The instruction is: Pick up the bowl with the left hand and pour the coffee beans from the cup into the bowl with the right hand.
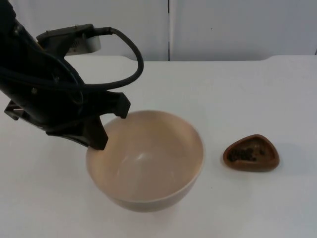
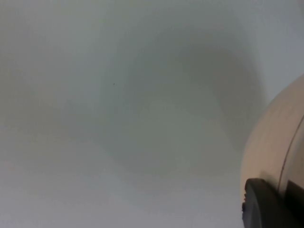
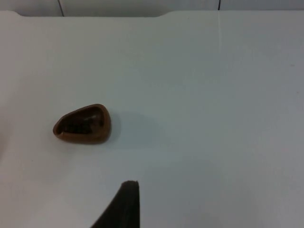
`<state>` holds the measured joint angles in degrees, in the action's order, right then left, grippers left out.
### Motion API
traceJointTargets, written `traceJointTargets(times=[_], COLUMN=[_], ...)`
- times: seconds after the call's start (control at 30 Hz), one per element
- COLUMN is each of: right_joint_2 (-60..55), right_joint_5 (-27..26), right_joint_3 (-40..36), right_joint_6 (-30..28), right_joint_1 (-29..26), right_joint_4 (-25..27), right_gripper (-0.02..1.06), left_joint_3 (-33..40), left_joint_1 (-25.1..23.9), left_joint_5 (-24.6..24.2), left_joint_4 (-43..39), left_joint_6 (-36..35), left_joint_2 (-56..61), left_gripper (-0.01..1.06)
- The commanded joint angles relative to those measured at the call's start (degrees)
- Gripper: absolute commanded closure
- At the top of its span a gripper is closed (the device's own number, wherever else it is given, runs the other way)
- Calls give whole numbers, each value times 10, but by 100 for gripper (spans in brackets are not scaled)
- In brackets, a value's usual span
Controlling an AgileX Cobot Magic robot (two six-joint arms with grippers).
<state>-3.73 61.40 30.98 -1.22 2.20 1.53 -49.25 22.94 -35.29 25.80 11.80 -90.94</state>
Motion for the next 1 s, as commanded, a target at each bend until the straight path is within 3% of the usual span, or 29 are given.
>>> traceJointTargets(times=[0.0,0.3,0.97], right_joint_2=[-34,-208,-523], right_joint_5=[-25,-68,-64], right_joint_3=[18,111,351], right_joint_6=[-5,-11,-13], right_joint_1=[-3,-3,-3], right_joint_4=[3,3,4], right_gripper=[-1,-1,-1], left_joint_3=[-1,-1,-1], left_joint_1=[4,4,4], left_joint_5=[1,1,6], left_joint_4=[6,7,12], left_joint_6=[-3,-3,-3], left_joint_2=[6,6,6], left_gripper=[105,105,105])
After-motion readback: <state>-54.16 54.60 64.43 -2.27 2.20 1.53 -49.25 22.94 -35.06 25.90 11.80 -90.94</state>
